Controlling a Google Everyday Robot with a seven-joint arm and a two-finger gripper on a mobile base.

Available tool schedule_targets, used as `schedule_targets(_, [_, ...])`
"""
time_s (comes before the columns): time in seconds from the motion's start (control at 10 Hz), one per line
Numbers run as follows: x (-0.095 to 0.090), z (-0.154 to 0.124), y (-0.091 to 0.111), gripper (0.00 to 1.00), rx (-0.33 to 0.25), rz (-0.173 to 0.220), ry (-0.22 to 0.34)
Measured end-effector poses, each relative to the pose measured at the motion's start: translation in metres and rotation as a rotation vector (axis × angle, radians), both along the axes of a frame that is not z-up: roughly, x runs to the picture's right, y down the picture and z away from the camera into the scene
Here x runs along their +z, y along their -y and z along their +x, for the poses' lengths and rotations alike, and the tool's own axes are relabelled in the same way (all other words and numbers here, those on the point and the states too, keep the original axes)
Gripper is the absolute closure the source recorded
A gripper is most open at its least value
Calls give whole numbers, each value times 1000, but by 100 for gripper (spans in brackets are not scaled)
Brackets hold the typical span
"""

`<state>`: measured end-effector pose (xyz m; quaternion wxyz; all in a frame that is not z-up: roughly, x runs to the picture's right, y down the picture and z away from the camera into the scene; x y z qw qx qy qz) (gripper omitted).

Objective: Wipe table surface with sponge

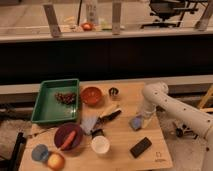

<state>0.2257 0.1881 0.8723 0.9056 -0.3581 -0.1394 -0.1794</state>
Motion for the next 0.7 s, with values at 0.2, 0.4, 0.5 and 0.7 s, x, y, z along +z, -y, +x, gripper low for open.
schedule_targets(0.2, [4, -19, 22, 100, -2, 38, 65])
schedule_targets(0.4, [2, -50, 33, 100, -21, 57, 134])
schedule_targets(0.5, [-2, -67, 34, 100, -35, 61, 176])
schedule_targets(0.7, [-14, -74, 12, 100, -77, 31, 223])
